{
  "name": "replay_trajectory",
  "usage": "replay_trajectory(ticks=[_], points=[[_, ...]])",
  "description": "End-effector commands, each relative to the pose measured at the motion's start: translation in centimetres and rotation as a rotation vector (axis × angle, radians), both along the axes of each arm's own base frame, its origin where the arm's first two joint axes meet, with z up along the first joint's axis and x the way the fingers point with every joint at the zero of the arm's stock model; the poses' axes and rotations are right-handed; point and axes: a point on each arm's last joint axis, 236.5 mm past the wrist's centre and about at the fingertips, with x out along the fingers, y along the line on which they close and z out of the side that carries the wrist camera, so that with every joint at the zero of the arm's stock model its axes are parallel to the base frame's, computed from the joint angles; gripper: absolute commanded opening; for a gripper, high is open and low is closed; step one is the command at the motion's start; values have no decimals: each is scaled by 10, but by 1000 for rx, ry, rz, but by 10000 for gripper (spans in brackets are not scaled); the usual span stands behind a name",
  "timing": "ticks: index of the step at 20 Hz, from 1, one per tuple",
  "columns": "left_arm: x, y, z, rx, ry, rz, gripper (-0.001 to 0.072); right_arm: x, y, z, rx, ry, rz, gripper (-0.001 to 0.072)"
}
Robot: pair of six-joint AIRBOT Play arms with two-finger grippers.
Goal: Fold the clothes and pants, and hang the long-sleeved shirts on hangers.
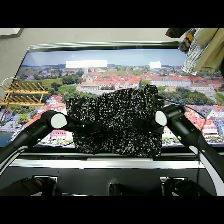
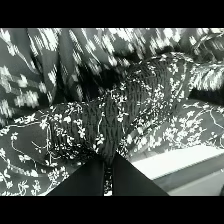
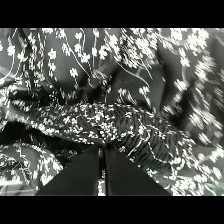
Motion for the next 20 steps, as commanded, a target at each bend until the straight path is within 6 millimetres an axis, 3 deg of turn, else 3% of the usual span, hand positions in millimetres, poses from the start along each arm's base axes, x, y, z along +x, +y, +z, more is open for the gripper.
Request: replay_trajectory(ticks=[1,3,5,6,7,12,20], points=[[21,-1,-18,-12,-9,27,103,18,11,-20,35,-6,6,38],[23,-1,-22,-8,-14,24,214,22,12,-19,41,-22,4,38],[23,-1,-23,-3,-31,-9,227,21,13,-19,42,-21,4,38],[23,-1,-23,-2,-33,-14,364,21,13,-19,45,-20,3,38],[24,-2,-21,-3,-39,-24,414,21,14,-19,48,-18,2,38],[23,10,-12,76,-72,-128,416,18,20,-17,77,-6,-2,39],[22,12,-43,172,-52,-144,401,18,22,-17,87,-6,-3,39]])
